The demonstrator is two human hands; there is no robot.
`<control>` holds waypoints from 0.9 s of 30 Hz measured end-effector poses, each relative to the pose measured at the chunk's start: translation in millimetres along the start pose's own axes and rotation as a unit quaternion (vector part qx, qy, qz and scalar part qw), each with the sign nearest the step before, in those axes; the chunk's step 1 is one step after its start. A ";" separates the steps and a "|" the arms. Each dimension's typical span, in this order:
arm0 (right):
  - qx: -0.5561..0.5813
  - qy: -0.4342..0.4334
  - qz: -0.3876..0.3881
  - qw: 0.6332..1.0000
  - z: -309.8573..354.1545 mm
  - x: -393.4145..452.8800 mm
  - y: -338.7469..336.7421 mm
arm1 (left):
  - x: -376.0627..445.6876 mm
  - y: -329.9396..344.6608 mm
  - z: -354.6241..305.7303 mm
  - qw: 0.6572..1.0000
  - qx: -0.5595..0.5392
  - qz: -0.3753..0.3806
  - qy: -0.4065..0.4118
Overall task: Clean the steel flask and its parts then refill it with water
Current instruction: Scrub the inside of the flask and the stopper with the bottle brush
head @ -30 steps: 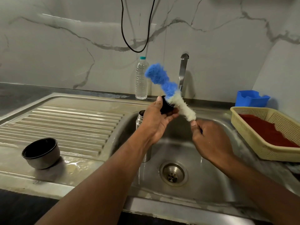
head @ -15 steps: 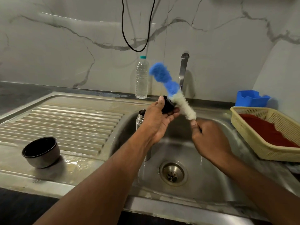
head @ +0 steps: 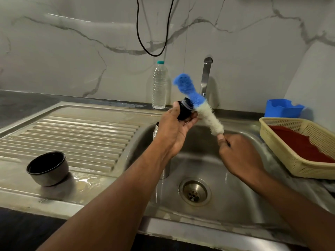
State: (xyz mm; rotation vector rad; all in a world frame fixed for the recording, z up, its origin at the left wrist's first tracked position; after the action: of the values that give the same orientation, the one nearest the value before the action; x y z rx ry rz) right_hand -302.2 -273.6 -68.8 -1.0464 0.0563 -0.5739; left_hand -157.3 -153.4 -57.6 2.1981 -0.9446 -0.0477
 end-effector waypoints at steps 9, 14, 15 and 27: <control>0.008 -0.011 -0.030 0.999 -4.5 4.4 -0.4 | -0.2 4.8 7.8 0.996 0.090 0.019 -0.018; 0.042 0.009 0.021 0.999 -7.5 7.4 5.9 | -1.2 0.8 4.7 0.997 0.080 0.002 -0.005; 0.049 0.007 0.022 0.999 -7.0 7.0 6.2 | -0.8 0.1 4.2 0.997 0.072 0.000 0.000; 0.061 -0.035 -0.023 0.997 -3.8 7.8 0.5 | -0.9 5.3 10.6 0.998 0.063 0.029 -0.006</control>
State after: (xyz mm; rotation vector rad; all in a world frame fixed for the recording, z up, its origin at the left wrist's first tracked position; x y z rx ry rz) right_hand -296.6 -280.1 -69.5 -0.9493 -0.0649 -0.5751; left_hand -164.4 -161.8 -62.2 2.2869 -1.0431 0.0264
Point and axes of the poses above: each hand's wrist, its own x-axis towards the middle knuckle, its own y-axis out of the palm, z = x × y, the point moved 3 cm from there along x, towards the middle knuckle, and after that the axes turned 12 degrees about z, right-handed, at the moved point
